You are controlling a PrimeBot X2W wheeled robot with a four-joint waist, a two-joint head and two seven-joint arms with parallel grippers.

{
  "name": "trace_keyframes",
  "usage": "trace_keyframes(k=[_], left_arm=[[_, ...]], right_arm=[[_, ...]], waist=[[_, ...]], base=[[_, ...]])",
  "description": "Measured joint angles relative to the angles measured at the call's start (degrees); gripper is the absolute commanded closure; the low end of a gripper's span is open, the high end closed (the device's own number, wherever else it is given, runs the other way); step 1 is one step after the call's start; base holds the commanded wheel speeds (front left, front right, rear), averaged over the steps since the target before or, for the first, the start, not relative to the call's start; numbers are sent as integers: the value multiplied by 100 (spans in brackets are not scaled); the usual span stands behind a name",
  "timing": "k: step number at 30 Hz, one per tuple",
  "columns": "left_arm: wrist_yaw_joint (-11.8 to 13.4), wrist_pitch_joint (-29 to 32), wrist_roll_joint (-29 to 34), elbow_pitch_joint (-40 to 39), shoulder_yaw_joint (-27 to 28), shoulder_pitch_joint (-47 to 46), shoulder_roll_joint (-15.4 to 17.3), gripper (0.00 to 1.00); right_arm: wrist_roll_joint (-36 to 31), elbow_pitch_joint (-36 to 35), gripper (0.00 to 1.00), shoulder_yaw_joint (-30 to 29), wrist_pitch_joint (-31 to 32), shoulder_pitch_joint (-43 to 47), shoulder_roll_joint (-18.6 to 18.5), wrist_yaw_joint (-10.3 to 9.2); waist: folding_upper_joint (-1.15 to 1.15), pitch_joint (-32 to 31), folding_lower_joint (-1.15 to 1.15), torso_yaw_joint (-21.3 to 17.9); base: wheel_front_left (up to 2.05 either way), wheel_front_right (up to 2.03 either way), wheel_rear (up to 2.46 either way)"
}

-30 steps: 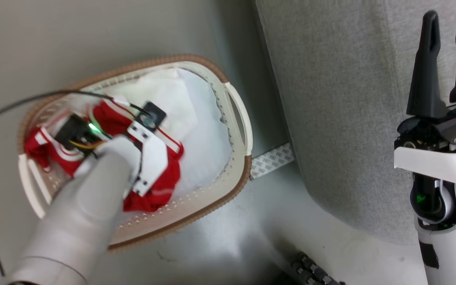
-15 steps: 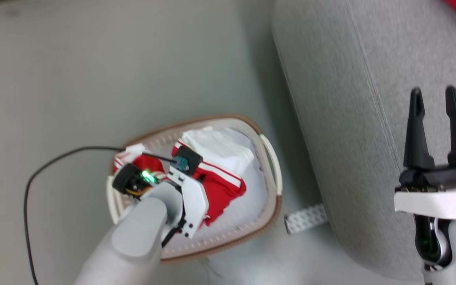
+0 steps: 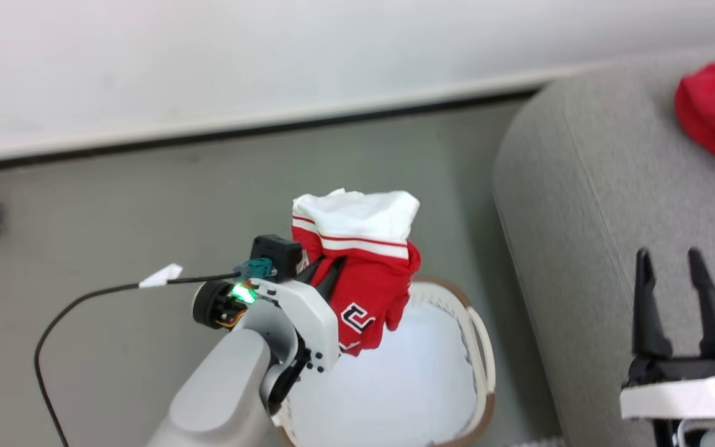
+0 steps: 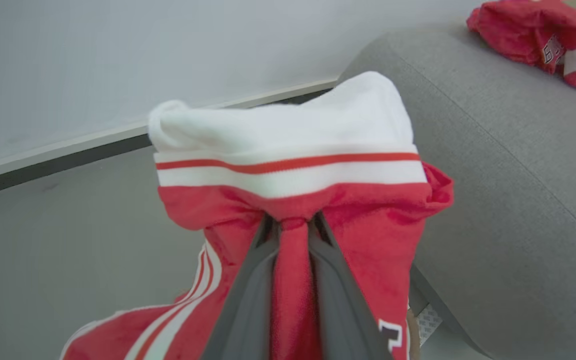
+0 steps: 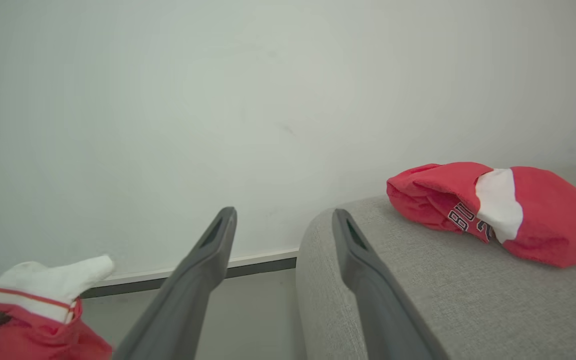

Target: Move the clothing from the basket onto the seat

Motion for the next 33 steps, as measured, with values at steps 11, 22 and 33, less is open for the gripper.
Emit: trace_keyframes(k=[11,22,33], left_arm=[[285,130,-389,-1571,372,530,199,100],[572,539,-582,-3195,506,900,411,100],[695,779,-622,-3755,405,1088,486,100]], right_arm=[[-49,337,0,331,0,759,-1,0],[-55,500,0,760,0,1184,0,0],[280,129,0,1802,0,1006,-143,0]], waist=[[0,-1255,-1,402],[0,-1897,0,544],[0,-1903,1,556]], base=[[0,0,0],[0,0,0],[0,0,0]])
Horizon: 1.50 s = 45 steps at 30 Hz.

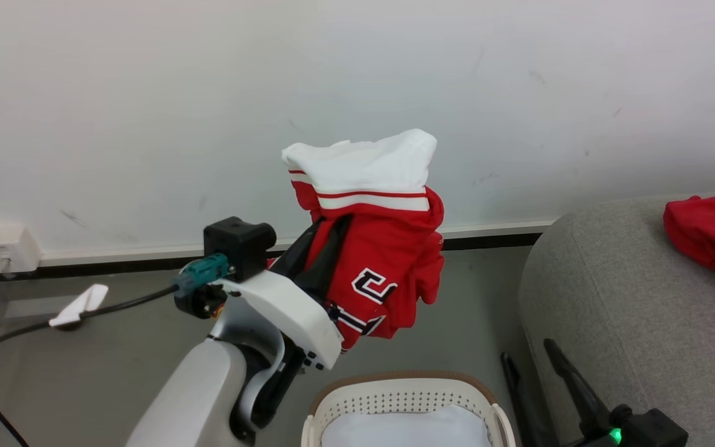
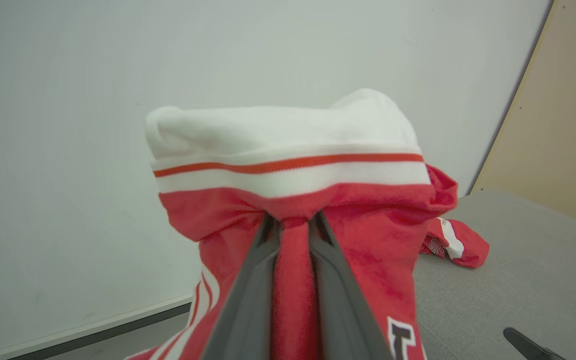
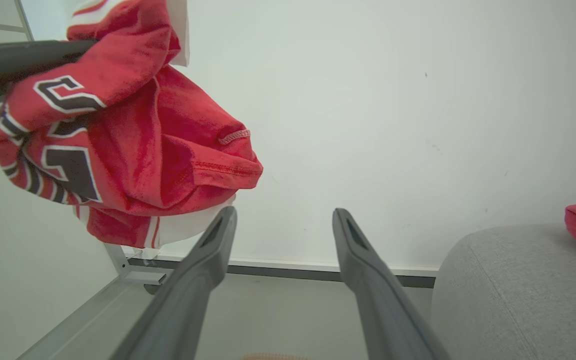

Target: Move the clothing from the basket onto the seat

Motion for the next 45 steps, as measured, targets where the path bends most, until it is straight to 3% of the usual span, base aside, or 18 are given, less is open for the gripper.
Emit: trace_keyframes(k=[8,13,20,31,32,33,35,44,45], left_arm=[[-1,25,0,-18,-133,38,-11,100],[-1,45,0,-14,-214,49,-38,100],[-22,49,-1,-9,-345,52,-93,100],[-79,51,-48,68,-554,41,-189,100],[-80,49,-51,86,-568,39,-193,100],[-80,48,-54,101,-577,39,-200,100],[-80,41,-58,133,-578,38,-201,100],[-47,-45,-74,244,-587,36,-185,99],[-30,-57,-70,246,-586,35,-180,67]], right_arm=[[1479,-167,0,1761,12,-818,-784,-1],[2461,-218,0,2426,124,-1475,-1057,-1],[3310,224,0,2954,175,-2247,-1110,-1],[4518,1239,0,3705,238,-3242,-723,-1],[4617,1289,11,3771,221,-3305,-678,-1],[4726,1310,11,3811,201,-3353,-637,-1],[4934,1301,100,3852,148,-3440,-591,-1],[5177,1218,100,4069,37,-3547,-737,-1],[5177,1217,100,4063,27,-3548,-756,-1]], waist=[[0,-21,0,8],[0,-39,0,26],[0,-16,1,84],[0,7,1,212],[0,5,1,224],[0,2,1,236],[0,1,1,260],[0,15,1,299],[0,17,1,297]], base=[[0,0,0],[0,0,0],[0,0,0],[0,0,0],[0,0,0],[0,0,0],[0,0,0],[0,0,0],[0,0,0]])
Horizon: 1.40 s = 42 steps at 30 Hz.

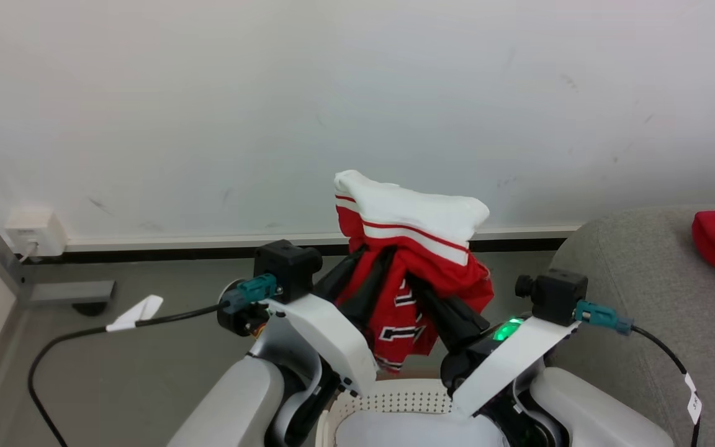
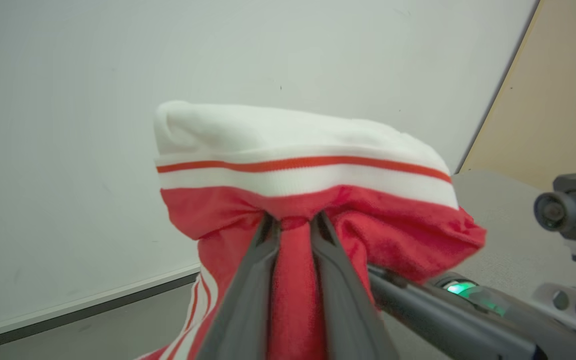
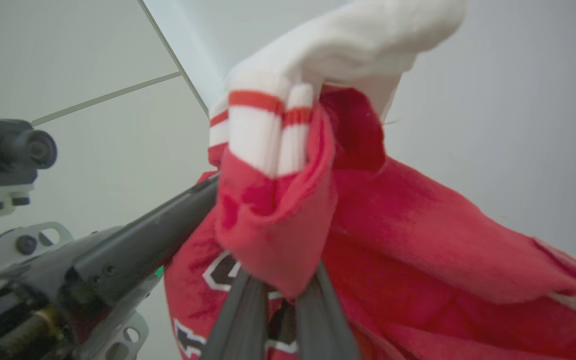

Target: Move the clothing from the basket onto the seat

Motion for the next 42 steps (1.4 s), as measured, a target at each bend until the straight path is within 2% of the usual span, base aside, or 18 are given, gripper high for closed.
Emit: trace_keyframes(k=[1,3,14,28,35,42], left_arm=[[3,-25,10,4,0,-1,5,52],[14,-51,20,8,1,-7,15,0],[55,-138,71,85,-91,12,76,0],[58,-154,56,109,-174,48,78,0],[58,-155,29,101,-244,83,89,0],[63,-194,20,107,-294,98,86,0]], right_arm=[[-1,1,100,-49,-5,1,-8,0],[-26,0,100,-174,-10,2,-26,0],[-321,-35,100,-738,-14,158,-66,0],[-461,-18,100,-991,-14,237,-60,0],[-515,-16,100,-1121,-15,246,-101,0],[-580,-54,100,-1322,-15,258,-233,0]], waist=[[0,2,0,-4],[0,7,0,-15],[0,13,0,-81],[0,70,0,-223],[0,154,0,-541],[0,249,0,-1063]], base=[[0,0,0],[0,0,0],[0,0,0],[0,0,0],[0,0,0],[0,0,0]])
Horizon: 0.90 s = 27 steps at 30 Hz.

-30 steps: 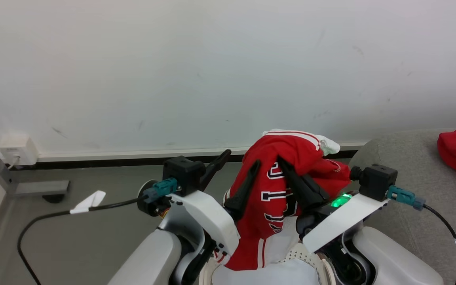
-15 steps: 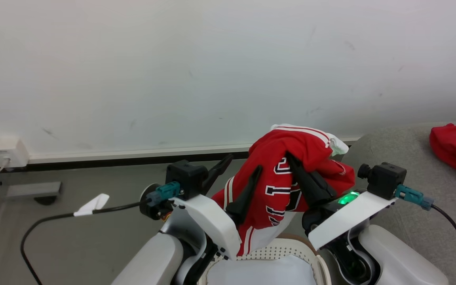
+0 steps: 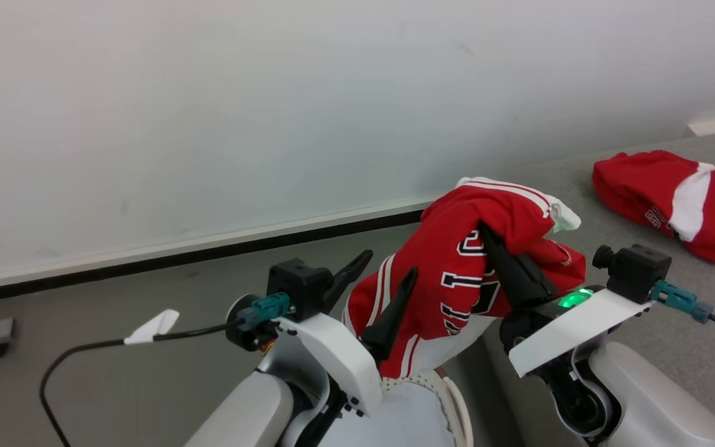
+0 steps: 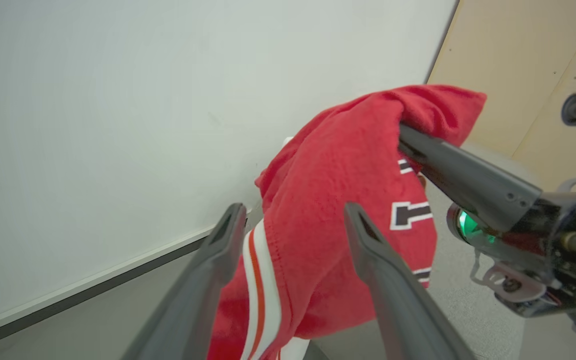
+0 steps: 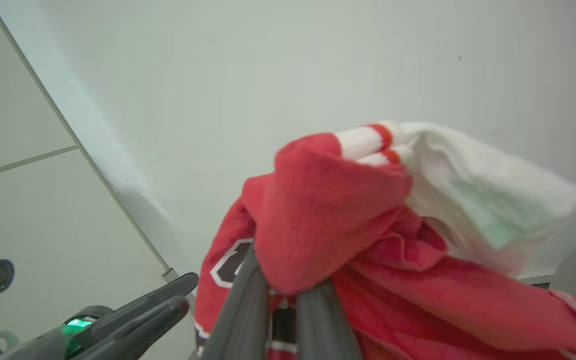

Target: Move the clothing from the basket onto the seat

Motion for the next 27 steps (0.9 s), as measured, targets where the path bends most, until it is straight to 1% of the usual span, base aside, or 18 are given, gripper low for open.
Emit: trace_keyframes(k=[6,9,15,20,23,27], left_arm=[[-13,-27,-4,42,-113,-6,-55,0],[-59,-29,-7,109,-211,-8,-91,0],[-88,-70,-7,218,-337,-35,-149,0],[-119,-93,4,293,-471,-127,-207,0],[-164,-58,56,320,-566,-275,-216,0],[-243,1,186,352,-666,-567,-214,0]], right_arm=[[-74,-57,100,-189,0,13,-113,0],[-79,-115,100,-297,0,30,-186,0],[-108,-199,100,-457,0,91,-277,0],[-131,-272,100,-787,-1,107,-403,0],[-190,-312,100,-1062,0,59,-497,0],[-291,-256,100,-1510,0,-297,-672,0]], waist=[[0,91,0,-532],[0,136,0,-779],[0,255,0,-1159],[0,473,0,-1224],[0,697,0,-1180],[0,1114,0,-1066]], base=[[0,0,0],[0,0,0],[0,0,0],[0,0,0],[0,0,0],[0,0,0]])
